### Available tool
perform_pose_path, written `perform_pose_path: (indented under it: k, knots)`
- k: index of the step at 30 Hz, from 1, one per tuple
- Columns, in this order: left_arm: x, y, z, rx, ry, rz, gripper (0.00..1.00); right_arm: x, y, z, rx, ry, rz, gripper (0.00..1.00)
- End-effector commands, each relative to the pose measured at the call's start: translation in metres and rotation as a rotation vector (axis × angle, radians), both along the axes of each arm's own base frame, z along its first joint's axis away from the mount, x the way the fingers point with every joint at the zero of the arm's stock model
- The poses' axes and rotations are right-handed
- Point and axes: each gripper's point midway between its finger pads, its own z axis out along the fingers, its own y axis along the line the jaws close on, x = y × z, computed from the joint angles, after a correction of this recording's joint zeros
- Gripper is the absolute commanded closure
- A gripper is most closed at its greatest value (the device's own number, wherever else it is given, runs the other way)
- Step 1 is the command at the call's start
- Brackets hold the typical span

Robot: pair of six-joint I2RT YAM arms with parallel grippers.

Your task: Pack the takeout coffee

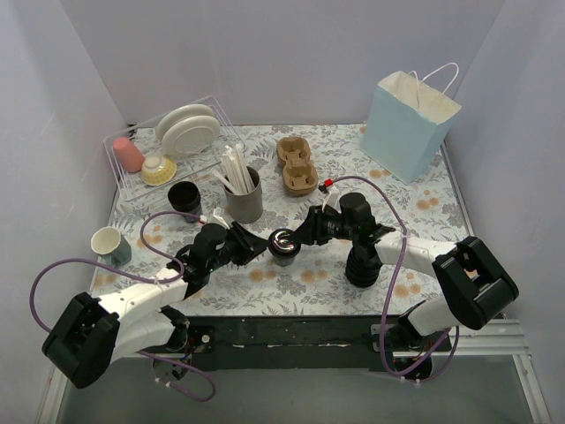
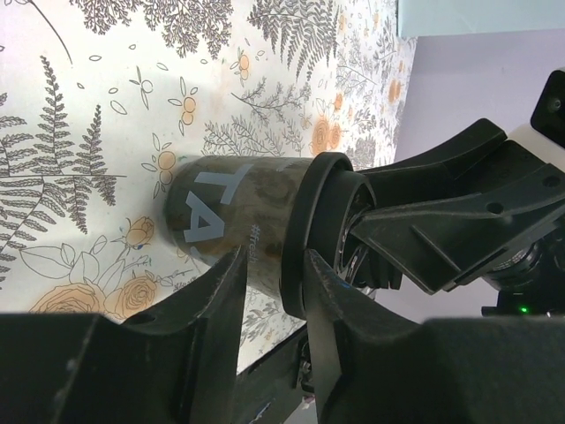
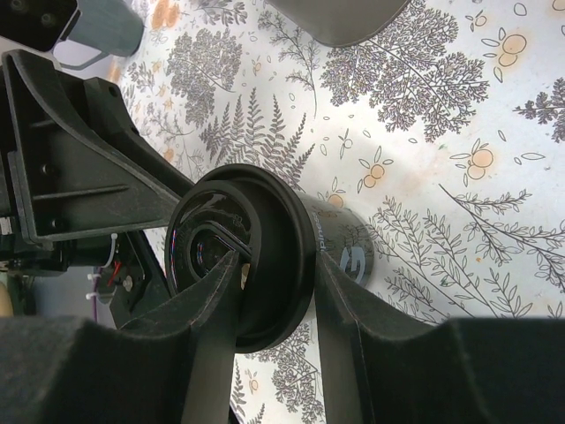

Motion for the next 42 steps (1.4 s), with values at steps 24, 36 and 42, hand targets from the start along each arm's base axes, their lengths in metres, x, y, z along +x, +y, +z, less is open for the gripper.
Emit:
perform_pose_path:
  k: [24, 36, 42]
  knots:
    - [-0.022, 0.064, -0.081, 0.713, 0.272, -0.056, 0.77, -0.035, -0.069, -0.100, -0.410, 0.225, 0.022, 0.74]
    - [-0.032, 0.045, -0.102, 0.687, 0.318, -0.088, 0.81, -0.039, -0.075, -0.108, -0.406, 0.244, 0.018, 0.75]
    - [-0.062, 0.047, -0.134, 0.605, 0.411, -0.101, 0.85, -0.046, -0.085, -0.119, -0.403, 0.274, 0.005, 0.75]
